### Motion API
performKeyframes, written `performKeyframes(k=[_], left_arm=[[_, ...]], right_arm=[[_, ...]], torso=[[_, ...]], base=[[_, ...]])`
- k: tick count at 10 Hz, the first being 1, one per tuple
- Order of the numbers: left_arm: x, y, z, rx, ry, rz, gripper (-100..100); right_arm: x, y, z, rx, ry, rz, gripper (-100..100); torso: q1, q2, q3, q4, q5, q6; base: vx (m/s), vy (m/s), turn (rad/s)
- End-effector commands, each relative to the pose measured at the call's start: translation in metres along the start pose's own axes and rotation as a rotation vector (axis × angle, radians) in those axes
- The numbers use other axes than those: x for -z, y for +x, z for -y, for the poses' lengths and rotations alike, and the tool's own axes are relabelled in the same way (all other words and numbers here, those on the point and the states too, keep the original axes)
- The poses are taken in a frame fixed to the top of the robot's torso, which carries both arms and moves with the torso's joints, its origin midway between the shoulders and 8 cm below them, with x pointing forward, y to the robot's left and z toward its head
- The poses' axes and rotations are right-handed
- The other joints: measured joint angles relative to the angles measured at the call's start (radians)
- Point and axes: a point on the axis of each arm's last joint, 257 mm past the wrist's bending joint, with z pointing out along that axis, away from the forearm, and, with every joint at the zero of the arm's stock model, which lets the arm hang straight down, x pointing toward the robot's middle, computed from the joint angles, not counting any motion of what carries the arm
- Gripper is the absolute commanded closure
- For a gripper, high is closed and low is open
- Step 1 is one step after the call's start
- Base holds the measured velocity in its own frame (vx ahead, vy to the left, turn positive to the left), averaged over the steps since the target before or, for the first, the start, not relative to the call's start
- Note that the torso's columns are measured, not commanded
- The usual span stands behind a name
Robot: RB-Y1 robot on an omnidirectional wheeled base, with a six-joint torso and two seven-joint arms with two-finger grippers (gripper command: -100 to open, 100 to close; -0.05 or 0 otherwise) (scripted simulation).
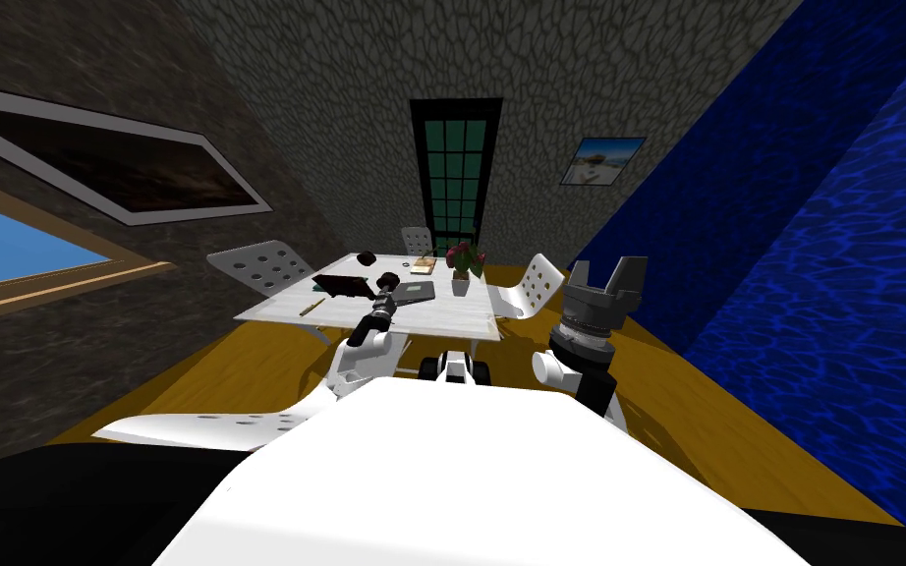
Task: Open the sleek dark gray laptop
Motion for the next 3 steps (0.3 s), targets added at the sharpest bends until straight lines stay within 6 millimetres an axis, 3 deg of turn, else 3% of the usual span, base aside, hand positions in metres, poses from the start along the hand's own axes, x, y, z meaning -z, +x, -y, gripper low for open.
performKeyframes(k=[1, 3], left_arm=[[0.0000, -0.0001, -0.0006, 0.000, -0.001, 0.000, 0], [-0.0002, 0.0008, 0.0014, 0.000, 0.003, -0.002, 0]], right_arm=[[0.0000, 0.0000, 0.0000, 0.000, 0.000, 0.000, 0], [0.0000, 0.0000, 0.0000, 0.000, 0.000, 0.000, 0]], torso=[[0.000, 0.000, 0.000, 0.000, 0.000, 0.000], [0.001, -0.001, -0.001, -0.001, 0.001, -0.001]], base=[[0.005, 0.001, -0.009], [0.000, 0.000, 0.000]])
